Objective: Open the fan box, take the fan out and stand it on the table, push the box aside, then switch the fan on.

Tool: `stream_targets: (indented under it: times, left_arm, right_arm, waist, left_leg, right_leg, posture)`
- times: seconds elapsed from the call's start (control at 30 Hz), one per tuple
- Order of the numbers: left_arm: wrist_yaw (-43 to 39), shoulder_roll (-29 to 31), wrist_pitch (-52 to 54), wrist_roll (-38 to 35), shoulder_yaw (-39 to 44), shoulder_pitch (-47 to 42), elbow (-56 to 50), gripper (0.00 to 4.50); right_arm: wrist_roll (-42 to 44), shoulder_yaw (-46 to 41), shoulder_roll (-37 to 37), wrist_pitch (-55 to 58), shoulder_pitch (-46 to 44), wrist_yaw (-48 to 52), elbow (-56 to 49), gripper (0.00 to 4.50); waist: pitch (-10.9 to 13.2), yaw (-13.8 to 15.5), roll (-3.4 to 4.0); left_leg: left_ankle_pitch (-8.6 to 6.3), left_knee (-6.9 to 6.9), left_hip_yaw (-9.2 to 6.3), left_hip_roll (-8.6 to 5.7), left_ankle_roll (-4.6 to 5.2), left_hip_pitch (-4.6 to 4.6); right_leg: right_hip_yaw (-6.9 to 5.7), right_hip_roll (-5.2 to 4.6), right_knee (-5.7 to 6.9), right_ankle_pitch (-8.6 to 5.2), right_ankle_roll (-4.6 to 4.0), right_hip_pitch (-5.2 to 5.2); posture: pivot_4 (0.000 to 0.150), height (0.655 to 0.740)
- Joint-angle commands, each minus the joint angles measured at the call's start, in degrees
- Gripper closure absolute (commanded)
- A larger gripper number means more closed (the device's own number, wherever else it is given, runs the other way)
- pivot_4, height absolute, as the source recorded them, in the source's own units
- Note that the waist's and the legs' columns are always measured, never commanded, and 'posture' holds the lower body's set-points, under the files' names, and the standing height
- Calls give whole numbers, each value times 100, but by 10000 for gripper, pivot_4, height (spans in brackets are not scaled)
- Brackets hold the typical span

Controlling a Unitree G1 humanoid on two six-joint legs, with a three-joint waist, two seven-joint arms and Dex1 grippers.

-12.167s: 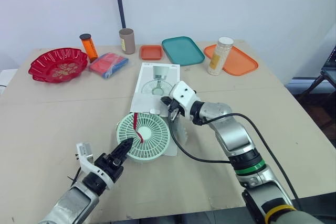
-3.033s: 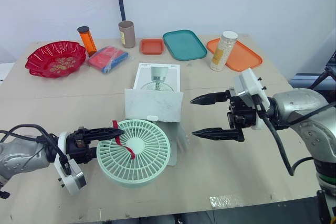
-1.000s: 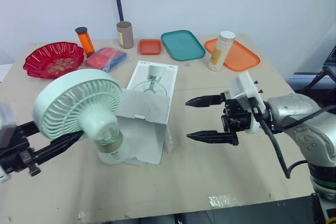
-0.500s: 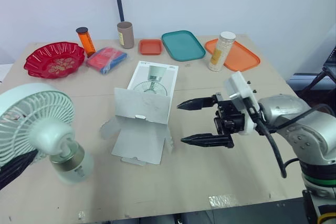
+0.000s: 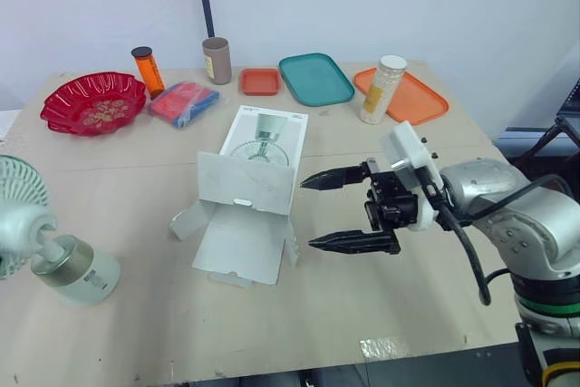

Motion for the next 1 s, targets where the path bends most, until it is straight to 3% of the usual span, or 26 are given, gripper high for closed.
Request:
stream_targets:
  times: [0.03, 0.5, 1.0]
  left_arm:
    - [288, 119, -357, 234, -106, -420, 256, 24014]
    - [1100, 243, -494, 1287, -1878, -2362, 640, 24014]
    - [1656, 47, -165, 1566, -2652, -2953, 560, 24014]
  right_arm:
    - [37, -108, -15, -40, -36, -105, -232, 0]
    - [-320, 137, 62, -425, 211, -328, -688, 0]
    - [-478, 161, 51, -518, 391, -390, -774, 0]
  waist:
    - [-3, 14, -6]
    - [-10, 48, -18]
    - [-9, 97, -16]
  left_leg:
    - [0, 0, -1, 1, 0, 0]
    - [0, 2, -2, 4, -3, 3]
    - [0, 1, -3, 3, -5, 2]
  right_leg:
    - [-2, 2, 0, 0, 0, 0]
    - [-1, 2, -1, 8, 1, 3]
    - [-3, -2, 0, 10, 1, 2]
  posture:
    - [1500, 7400]
    - [1500, 7400]
    - [1500, 7400]
